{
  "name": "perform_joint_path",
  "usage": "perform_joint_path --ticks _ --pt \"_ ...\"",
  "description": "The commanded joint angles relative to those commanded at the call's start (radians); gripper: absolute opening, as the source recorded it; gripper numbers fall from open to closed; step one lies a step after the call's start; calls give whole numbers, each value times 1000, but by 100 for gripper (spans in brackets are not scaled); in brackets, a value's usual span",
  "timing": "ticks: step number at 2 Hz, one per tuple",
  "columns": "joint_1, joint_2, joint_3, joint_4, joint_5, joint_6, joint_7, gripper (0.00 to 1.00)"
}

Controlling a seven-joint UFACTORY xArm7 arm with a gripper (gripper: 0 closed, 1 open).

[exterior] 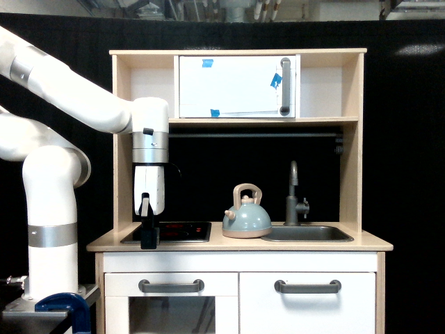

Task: Place the teapot on the stove

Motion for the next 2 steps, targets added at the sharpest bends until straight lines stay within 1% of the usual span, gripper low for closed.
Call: perform_joint_path --ticks 1,2 --pt "23 -43 -12 -13 2 -4 -37 100" --pt "74 84 -86 58 -41 -108 -250 100"
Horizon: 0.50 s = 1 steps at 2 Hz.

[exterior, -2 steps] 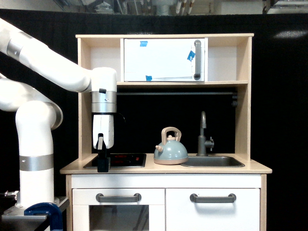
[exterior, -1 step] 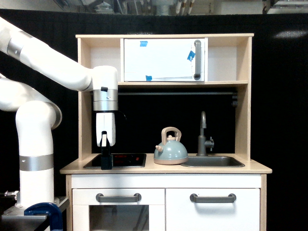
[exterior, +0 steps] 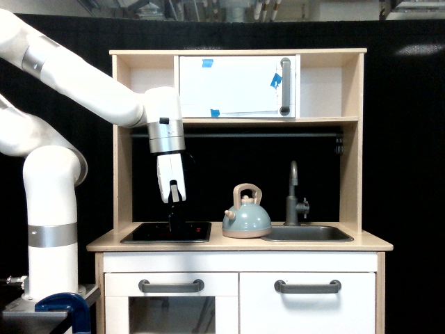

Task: Place the teapot on the stove

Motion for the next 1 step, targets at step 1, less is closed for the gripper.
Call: perform_joint_path --ticks 1 --pt "180 -51 -269 21 64 -104 -487 100"
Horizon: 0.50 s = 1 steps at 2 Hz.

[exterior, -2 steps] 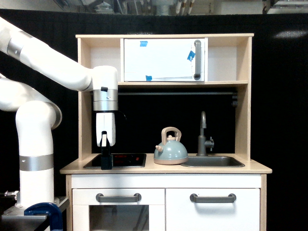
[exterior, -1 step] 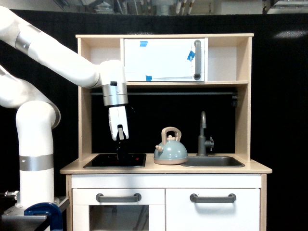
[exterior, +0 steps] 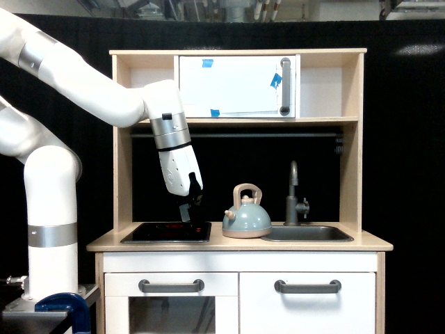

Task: Place the teapot on the stove

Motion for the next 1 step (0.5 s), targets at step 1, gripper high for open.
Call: perform_joint_path --ticks 1 --pt "227 126 56 62 149 -249 66 100"
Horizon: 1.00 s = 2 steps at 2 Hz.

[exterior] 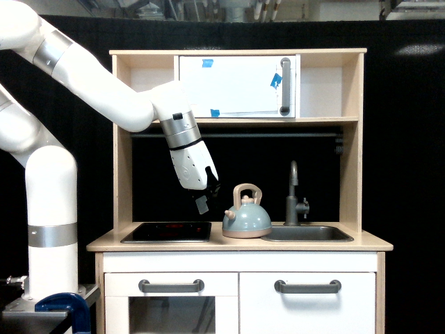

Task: Place the teapot on the stove

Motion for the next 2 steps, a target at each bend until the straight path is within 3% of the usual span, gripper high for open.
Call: perform_joint_path --ticks 1,2 --pt "151 255 -32 213 23 6 -121 100" --pt "173 201 -20 146 54 -35 -137 100"
